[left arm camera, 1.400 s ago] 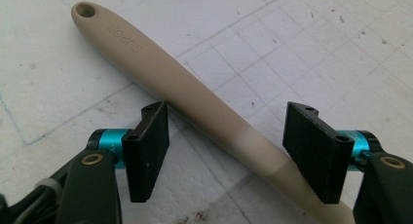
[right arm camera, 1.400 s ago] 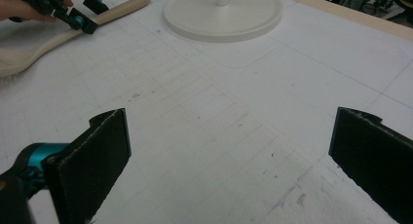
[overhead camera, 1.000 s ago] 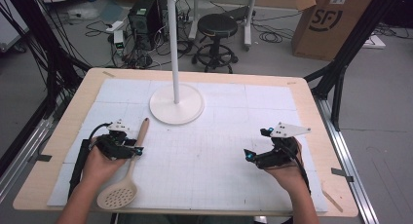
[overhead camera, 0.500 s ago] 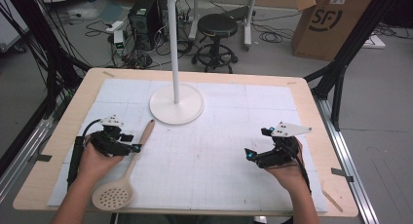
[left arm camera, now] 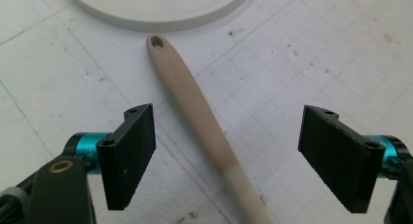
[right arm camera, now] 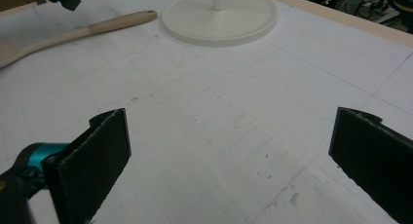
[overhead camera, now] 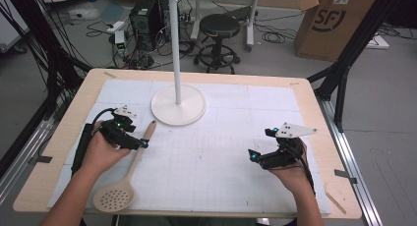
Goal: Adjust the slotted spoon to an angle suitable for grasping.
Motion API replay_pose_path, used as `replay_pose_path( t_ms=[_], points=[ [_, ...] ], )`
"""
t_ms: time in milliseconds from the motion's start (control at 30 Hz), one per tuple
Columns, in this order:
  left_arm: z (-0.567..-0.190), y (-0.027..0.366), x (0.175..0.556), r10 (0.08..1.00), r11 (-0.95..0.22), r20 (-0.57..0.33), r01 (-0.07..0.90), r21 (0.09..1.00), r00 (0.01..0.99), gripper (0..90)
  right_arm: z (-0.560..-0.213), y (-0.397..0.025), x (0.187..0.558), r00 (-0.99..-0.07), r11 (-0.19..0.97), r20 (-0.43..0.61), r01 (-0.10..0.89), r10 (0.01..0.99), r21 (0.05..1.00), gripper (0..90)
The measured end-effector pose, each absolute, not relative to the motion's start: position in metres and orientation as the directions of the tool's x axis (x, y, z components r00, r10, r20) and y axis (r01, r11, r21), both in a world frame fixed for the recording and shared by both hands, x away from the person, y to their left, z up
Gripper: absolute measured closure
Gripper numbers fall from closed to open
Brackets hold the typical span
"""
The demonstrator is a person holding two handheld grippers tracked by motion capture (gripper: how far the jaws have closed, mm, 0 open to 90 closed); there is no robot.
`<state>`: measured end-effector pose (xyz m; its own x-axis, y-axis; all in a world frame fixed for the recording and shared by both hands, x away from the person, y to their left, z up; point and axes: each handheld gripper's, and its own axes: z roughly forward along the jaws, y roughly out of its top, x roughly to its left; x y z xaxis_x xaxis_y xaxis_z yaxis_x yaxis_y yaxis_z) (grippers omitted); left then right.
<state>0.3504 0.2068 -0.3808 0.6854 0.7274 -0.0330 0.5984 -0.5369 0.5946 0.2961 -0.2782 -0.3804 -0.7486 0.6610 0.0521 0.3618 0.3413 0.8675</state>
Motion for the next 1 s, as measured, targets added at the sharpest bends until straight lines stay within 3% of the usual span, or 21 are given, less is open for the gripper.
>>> replay_pose_path(
  t_ms=[600, 767, 1000],
  points=[
    [-0.402, 0.196, 0.362, 0.746, -0.577, -0.040, 0.676, 0.459, 0.664, 22.3, -0.383, -0.279, 0.298, -0.749, 0.341, 0.062, 0.372, 0.660, 0.863, 0.3],
    [-0.415, 0.195, 0.364, 0.750, -0.559, -0.088, 0.700, 0.445, 0.655, 29.4, -0.384, -0.279, 0.298, -0.748, 0.341, 0.061, 0.372, 0.661, 0.863, 0.3],
    [-0.418, 0.194, 0.361, 0.782, -0.551, -0.021, 0.707, 0.443, 0.623, 43.4, -0.385, -0.279, 0.298, -0.748, 0.342, 0.063, 0.375, 0.661, 0.862, 0.3]
  ],
)
